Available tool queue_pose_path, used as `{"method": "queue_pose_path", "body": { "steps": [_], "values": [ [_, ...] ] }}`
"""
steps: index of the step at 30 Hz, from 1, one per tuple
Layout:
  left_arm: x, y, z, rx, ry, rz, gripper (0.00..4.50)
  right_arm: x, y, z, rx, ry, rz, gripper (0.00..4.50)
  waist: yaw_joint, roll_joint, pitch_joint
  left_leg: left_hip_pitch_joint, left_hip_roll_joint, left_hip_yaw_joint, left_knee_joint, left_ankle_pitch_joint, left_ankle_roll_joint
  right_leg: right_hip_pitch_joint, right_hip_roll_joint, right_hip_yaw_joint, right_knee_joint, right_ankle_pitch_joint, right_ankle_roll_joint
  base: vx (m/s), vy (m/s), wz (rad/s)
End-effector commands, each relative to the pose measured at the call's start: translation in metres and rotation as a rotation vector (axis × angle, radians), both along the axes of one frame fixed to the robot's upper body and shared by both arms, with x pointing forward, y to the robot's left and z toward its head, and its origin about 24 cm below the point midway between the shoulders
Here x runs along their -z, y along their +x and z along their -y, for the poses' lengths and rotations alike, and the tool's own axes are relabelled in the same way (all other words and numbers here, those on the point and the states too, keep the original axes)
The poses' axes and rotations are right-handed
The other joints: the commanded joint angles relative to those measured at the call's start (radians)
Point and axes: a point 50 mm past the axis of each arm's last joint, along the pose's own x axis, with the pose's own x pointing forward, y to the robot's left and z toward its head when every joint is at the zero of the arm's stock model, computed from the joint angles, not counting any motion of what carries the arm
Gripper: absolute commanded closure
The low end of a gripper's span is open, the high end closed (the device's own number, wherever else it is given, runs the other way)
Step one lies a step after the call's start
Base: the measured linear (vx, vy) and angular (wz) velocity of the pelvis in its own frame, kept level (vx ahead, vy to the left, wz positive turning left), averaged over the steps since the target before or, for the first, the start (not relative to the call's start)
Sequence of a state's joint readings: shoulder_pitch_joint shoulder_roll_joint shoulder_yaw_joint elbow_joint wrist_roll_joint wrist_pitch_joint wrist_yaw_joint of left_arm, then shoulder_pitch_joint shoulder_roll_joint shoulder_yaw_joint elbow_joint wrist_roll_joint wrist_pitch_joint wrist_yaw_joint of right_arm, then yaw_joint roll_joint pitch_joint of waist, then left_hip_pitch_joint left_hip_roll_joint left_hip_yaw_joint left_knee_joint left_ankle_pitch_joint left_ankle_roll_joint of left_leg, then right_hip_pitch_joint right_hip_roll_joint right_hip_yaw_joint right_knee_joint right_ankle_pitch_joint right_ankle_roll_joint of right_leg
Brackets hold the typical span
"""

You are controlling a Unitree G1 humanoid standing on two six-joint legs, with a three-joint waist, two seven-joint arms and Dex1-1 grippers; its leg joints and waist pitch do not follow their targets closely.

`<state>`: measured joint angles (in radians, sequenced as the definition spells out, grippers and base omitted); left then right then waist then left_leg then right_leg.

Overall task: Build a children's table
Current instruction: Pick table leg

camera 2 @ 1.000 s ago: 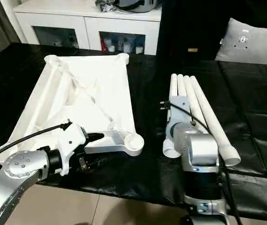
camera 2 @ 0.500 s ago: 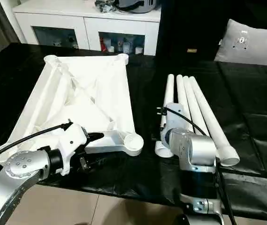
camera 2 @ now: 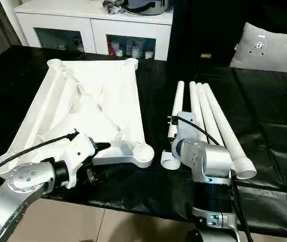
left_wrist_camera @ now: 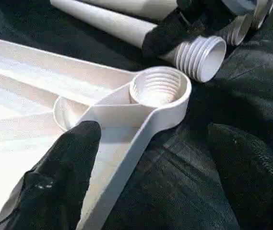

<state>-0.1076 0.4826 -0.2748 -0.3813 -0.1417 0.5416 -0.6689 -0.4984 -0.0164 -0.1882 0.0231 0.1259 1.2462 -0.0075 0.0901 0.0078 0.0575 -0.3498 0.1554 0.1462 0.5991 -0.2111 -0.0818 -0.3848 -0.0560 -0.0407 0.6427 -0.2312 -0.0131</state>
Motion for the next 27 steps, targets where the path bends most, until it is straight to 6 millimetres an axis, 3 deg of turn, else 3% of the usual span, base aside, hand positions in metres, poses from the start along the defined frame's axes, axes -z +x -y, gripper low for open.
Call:
{"method": "queue_pose_path", "body": {
  "steps": [1,5,16,20,22,27],
  "values": [
    [-0.001,0.002,0.0,-0.003,0.013,0.009,0.56,0.0,0.0,-0.002,-0.008,0.022,-0.007,2.09,0.004,0.002,-0.059,-0.002,0.049,-0.011,-0.074,-0.051,-0.045,0.048,-0.074,0.053,-0.071,-0.035,-0.137,0.0,0.0,0.0],
    [0.0,0.006,-0.002,-0.028,0.037,0.029,0.56,0.0,0.0,-0.002,0.001,0.023,-0.005,2.45,0.004,0.005,-0.059,-0.002,0.049,-0.012,-0.074,-0.058,-0.047,0.049,-0.074,0.053,-0.071,-0.034,-0.14,0.0,0.0,0.0],
    [-0.003,0.014,-0.002,-0.058,0.024,0.08,0.56,-0.006,0.004,0.001,0.011,0.002,0.077,2.61,0.005,0.003,-0.06,-0.003,0.05,-0.012,-0.073,-0.052,-0.048,0.051,-0.076,0.053,-0.07,-0.019,-0.145,0.0,0.0,0.0],
    [-0.011,0.023,-0.001,-0.109,-0.031,0.124,0.56,-0.024,0.011,0.0,0.002,0.026,0.249,2.61,0.005,0.001,-0.059,-0.004,0.05,-0.01,-0.071,-0.064,-0.04,0.05,-0.077,0.054,-0.072,-0.024,-0.148,0.0,0.0,0.0],
    [-0.021,0.034,-0.003,-0.18,-0.08,0.174,0.56,-0.048,0.016,-0.001,0.007,0.093,0.427,2.62,0.006,-0.001,-0.061,-0.005,0.051,-0.011,-0.07,-0.058,-0.032,0.054,-0.079,0.054,-0.072,-0.018,-0.149,0.0,0.0,0.0],
    [-0.038,0.05,-0.001,-0.265,-0.184,0.224,0.56,-0.07,0.02,-0.002,-0.066,0.092,0.606,2.62,0.008,-0.003,-0.062,-0.006,0.05,-0.01,-0.067,-0.039,-0.016,0.055,-0.078,0.053,-0.07,0.008,-0.156,0.0,0.0,0.0]
  ]
}}
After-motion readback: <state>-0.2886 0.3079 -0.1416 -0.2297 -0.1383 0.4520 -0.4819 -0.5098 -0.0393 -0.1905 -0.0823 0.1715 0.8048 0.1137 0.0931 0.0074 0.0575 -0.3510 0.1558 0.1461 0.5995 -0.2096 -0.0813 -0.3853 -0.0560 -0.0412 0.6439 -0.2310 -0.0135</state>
